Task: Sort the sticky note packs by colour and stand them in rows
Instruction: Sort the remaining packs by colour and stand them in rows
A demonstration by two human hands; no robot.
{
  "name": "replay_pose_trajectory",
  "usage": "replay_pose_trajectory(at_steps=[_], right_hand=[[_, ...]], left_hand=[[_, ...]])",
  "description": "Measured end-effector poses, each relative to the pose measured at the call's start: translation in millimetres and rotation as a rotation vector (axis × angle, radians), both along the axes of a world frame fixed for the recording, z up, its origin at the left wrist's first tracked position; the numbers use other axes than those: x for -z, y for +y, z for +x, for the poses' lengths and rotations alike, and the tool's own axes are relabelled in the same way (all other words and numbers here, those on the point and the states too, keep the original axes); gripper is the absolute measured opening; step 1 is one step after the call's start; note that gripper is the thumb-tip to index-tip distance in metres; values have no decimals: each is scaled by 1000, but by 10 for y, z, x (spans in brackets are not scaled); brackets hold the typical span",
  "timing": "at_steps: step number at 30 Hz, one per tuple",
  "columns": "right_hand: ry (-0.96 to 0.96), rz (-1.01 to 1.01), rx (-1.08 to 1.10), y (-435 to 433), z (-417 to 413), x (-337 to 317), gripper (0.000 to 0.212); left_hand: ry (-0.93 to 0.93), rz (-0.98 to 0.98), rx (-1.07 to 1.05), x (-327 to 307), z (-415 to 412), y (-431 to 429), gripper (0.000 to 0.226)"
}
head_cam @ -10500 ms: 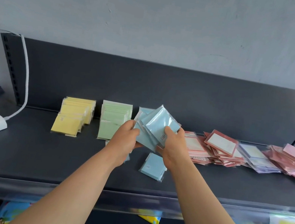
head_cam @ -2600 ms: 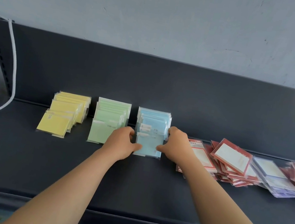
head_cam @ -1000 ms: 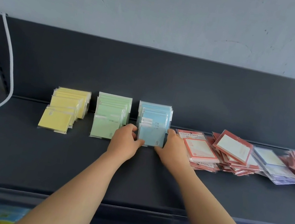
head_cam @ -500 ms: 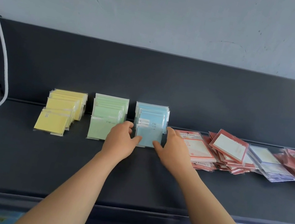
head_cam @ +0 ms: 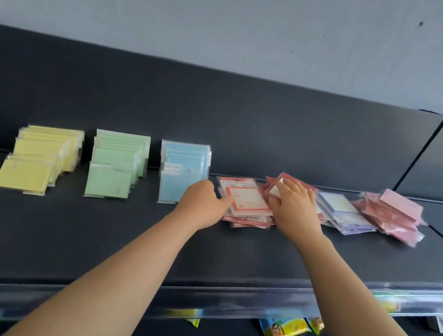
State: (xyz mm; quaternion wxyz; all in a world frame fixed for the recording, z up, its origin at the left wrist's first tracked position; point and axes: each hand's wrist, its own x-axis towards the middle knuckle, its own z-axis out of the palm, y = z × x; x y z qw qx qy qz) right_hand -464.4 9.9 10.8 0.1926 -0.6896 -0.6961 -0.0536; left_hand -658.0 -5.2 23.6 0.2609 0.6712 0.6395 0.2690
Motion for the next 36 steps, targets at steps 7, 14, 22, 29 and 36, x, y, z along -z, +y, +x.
replay_pose_trajectory(at_steps=[7,14,22,29,36], right_hand=[[94,-61,-127,133,435,118,45],[189,-62,-240,312,790,156,47],[187,-50,-309,437,967,181,47],[132,-65,-320,426,1001,108,45],[212,86,-385,163,705,34,26]], left_hand=[[0,-172,-129,-54,506,266,58],[-109,-337,-231,-45,703,374,67],[-280,-332,-279,-4,880,252,45],[-385,-324,-289,72,732,146,36],[-413,-329,-239,135,474,52,42]])
